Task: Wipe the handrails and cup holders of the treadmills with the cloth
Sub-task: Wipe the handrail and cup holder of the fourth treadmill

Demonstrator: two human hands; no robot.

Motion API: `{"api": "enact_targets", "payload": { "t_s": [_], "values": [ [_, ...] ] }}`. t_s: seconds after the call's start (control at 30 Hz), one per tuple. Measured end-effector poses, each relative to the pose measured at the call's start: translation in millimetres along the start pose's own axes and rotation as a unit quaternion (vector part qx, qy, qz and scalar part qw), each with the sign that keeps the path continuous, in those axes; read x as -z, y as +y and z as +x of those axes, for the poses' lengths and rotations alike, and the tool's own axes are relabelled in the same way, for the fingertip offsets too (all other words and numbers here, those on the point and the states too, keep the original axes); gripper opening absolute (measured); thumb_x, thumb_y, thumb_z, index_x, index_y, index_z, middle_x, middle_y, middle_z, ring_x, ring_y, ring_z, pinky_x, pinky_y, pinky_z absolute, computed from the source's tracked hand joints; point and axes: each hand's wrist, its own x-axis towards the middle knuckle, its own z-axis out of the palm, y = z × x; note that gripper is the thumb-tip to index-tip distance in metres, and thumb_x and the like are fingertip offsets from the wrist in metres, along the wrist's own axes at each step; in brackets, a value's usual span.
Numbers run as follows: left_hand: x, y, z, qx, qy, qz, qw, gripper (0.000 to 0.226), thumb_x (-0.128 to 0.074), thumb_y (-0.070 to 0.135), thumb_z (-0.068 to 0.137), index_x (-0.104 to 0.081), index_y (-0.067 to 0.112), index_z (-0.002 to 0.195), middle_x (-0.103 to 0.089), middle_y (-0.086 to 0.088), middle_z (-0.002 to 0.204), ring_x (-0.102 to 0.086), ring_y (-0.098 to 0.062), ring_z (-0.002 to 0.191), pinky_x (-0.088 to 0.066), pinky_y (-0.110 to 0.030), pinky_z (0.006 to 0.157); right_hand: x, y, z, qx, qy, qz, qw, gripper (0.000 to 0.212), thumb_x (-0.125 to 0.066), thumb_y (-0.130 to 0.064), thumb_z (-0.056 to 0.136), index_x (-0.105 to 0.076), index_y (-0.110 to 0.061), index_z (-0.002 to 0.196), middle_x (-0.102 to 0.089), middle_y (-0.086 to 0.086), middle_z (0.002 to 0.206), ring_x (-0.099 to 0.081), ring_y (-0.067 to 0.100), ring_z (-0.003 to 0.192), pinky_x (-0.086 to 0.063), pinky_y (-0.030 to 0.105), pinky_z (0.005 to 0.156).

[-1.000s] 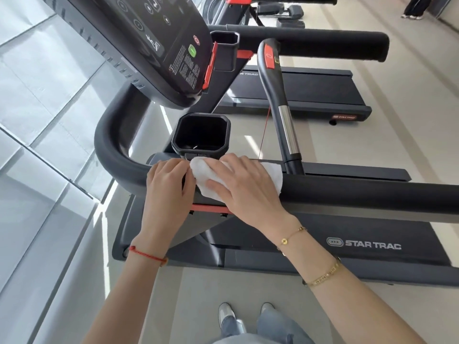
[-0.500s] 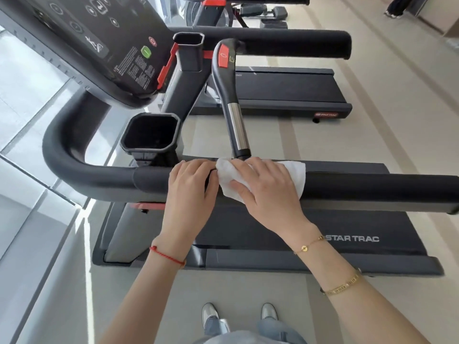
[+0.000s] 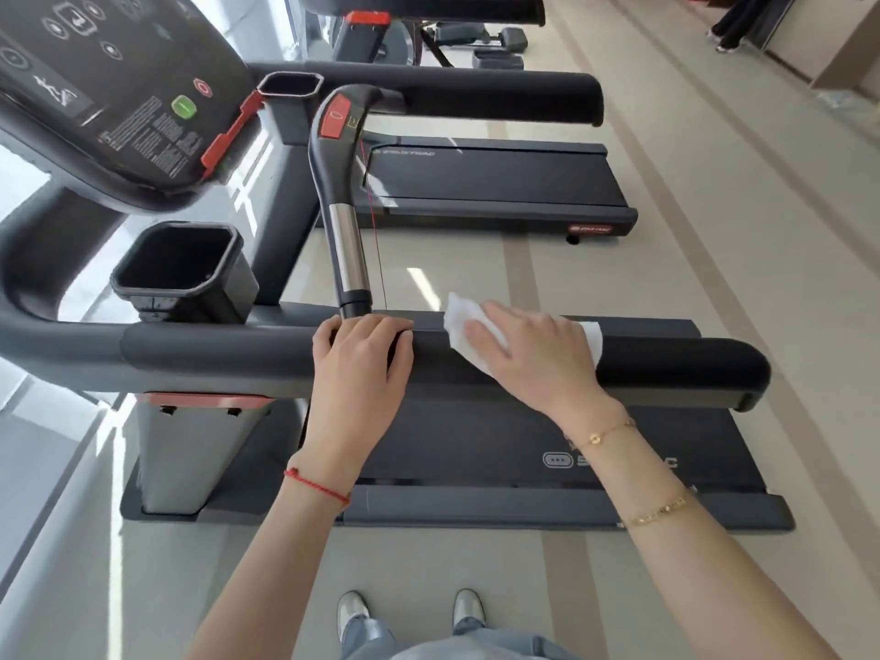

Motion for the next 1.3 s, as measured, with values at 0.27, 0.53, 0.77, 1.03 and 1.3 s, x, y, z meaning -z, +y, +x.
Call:
{"api": "enact_targets", "payload": {
  "t_s": [0.27, 0.53, 0.77, 1.03, 1.3],
  "values": [
    [-16.4, 30.4, -0.2, -0.001, -0.003, 0.014, 1.0, 0.021, -0.05, 0.021, 0.1, -0.069, 0.017, 0.108, -0.07, 0.004, 0.105, -0.062, -0.017, 0.1, -0.03, -0.044, 0.109, -0.2, 41.5, -42.9, 0.054, 0.101, 0.018, 0.993, 0.037, -0.04, -0.046, 0.101, -0.06, -0.024, 0.123, -0.065, -0.007, 0.1, -0.06, 0.02, 0.092, -0.044, 0.034, 0.083],
    [-40.3, 73.4, 1.9, -0.026, -0.023, 0.013, 0.999, 0.023, -0.047, 0.021, 0.101, -0.068, 0.017, 0.108, -0.07, 0.004, 0.103, -0.062, -0.018, 0.096, -0.033, -0.037, 0.104, 13.5, 97.8, -58.8, -0.033, 0.154, 0.005, 0.987, 0.038, -0.038, -0.046, 0.101, -0.064, -0.019, 0.109, -0.065, -0.003, 0.086, -0.058, 0.024, 0.081, -0.042, 0.036, 0.084],
    [-70.1, 133.2, 6.2, -0.058, -0.072, -0.001, 0.996, 0.03, -0.04, 0.027, 0.103, -0.065, 0.018, 0.117, -0.068, 0.005, 0.109, -0.061, -0.015, 0.1, -0.03, -0.035, 0.105, 20.9, 134.3, -78.6, -0.059, 0.163, -0.003, 0.985, 0.039, -0.038, -0.045, 0.101, -0.062, -0.017, 0.114, -0.064, -0.002, 0.101, -0.056, 0.023, 0.099, -0.029, 0.046, 0.112],
    [-88.2, 167.3, 12.0, -0.099, -0.123, 0.014, 0.987, 0.035, -0.034, 0.032, 0.104, -0.058, 0.021, 0.128, -0.064, 0.009, 0.115, -0.057, -0.013, 0.106, -0.03, -0.033, 0.106, 35.7, 180.7, -94.1, -0.146, 0.105, 0.11, 0.977, 0.036, -0.038, -0.049, 0.099, -0.056, -0.026, 0.119, -0.058, -0.011, 0.107, -0.051, 0.011, 0.107, -0.038, 0.031, 0.094],
    [-88.7, 169.8, 13.5, -0.106, -0.128, 0.014, 0.986, 0.033, -0.039, 0.03, 0.103, -0.06, 0.02, 0.126, -0.066, 0.006, 0.114, -0.059, -0.016, 0.105, -0.034, -0.034, 0.104, 61.9, 207.5, -71.5, -0.256, -0.052, 0.242, 0.934, 0.026, -0.045, -0.049, 0.094, -0.062, -0.029, 0.091, -0.062, -0.007, 0.07, -0.058, 0.012, 0.071, -0.044, 0.027, 0.063]
  ]
}}
